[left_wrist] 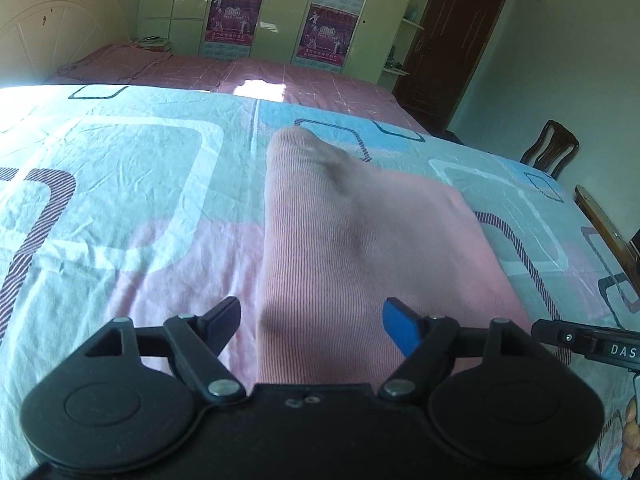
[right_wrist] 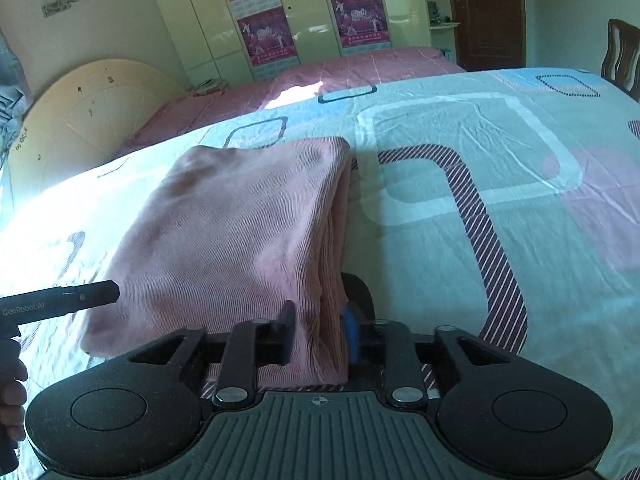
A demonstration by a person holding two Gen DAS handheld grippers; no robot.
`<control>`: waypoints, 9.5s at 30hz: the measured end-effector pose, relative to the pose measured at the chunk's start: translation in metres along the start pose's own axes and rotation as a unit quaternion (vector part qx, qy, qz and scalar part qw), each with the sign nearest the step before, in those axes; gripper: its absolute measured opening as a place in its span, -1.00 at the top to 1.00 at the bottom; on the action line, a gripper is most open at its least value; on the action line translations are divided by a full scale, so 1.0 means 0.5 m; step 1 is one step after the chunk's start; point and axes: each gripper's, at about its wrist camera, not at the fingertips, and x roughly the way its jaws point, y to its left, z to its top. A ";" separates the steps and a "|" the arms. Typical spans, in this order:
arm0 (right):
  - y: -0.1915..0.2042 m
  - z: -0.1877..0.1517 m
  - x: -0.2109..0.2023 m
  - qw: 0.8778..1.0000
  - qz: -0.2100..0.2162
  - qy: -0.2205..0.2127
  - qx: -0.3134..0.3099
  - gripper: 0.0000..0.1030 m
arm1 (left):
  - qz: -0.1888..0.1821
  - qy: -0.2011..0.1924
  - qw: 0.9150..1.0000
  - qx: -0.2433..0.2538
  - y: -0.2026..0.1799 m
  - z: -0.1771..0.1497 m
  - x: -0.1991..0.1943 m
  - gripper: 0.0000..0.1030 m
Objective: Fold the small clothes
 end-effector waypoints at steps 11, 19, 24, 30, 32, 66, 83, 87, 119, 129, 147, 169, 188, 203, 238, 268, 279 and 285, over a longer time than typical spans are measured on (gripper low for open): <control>0.001 0.079 0.055 1.000 0.013 -0.003 0.018 -0.03 | 0.008 0.011 1.000 0.022 -0.030 0.062 0.068 -0.49; 0.001 0.100 0.111 1.000 0.012 0.005 0.016 -0.03 | 0.025 0.027 0.999 0.038 -0.032 0.070 0.136 -0.45; -0.027 0.082 0.164 0.999 -0.006 0.034 0.024 -0.03 | 0.020 0.032 0.999 0.025 -0.016 0.056 0.162 -0.60; -0.048 0.084 0.182 0.998 0.028 0.036 0.031 -0.04 | 0.004 0.035 0.999 0.034 -0.015 0.067 0.176 -0.62; -0.053 0.088 0.195 0.997 0.047 0.037 0.041 -0.04 | -0.004 0.036 0.999 0.030 -0.016 0.067 0.183 -0.60; 0.424 0.114 0.145 0.984 0.169 0.000 0.049 0.59 | -0.042 -0.027 0.998 0.032 0.317 0.157 -0.100 0.37; 0.848 0.101 0.390 0.982 0.186 0.030 0.027 0.59 | 0.021 -0.033 0.999 0.012 0.701 0.234 -0.119 0.37; 0.865 0.091 0.441 0.984 0.169 0.045 0.021 0.59 | 0.023 -0.019 1.000 0.005 0.750 0.222 -0.085 0.36; 0.889 0.147 0.566 0.995 0.074 0.016 -0.071 0.45 | 0.096 -0.034 0.995 0.014 0.812 0.246 0.034 -0.35; 0.871 0.134 0.499 0.995 0.066 -0.001 -0.072 0.45 | 0.111 -0.059 0.992 0.019 0.790 0.198 -0.070 -0.41; 0.894 -0.096 0.395 0.980 0.026 0.025 -0.196 0.48 | 0.124 -0.036 0.991 0.034 0.735 0.029 -0.165 -0.39; 0.874 -0.122 0.316 0.998 0.025 0.043 -0.026 -0.50 | 0.111 -0.021 0.992 0.061 0.688 0.040 -0.241 -0.99; 0.879 -0.230 -0.064 0.989 0.132 0.007 -0.072 -0.91 | 0.160 -0.063 0.984 0.054 0.502 -0.051 -0.566 -1.00; 0.918 -0.333 -0.362 0.982 0.034 -0.142 -0.121 -0.99 | 0.204 -0.084 0.975 0.039 0.407 -0.162 -0.769 -1.00; 0.904 -0.354 -0.396 0.980 0.046 -0.155 -0.116 -0.99 | 0.203 -0.108 0.973 0.019 0.388 -0.174 -0.824 -1.00; 0.914 -0.353 -0.385 0.980 0.050 -0.151 -0.118 -0.99 | 0.205 -0.105 0.973 0.014 0.401 -0.170 -0.821 -1.00; 0.908 -0.348 -0.370 0.982 0.047 -0.144 -0.117 -0.99 | 0.195 -0.099 0.976 0.022 0.405 -0.165 -0.802 -1.00; 0.893 -0.342 -0.347 0.984 0.039 -0.134 -0.114 -0.99 | 0.194 -0.111 0.974 0.027 0.407 -0.157 -0.778 -0.96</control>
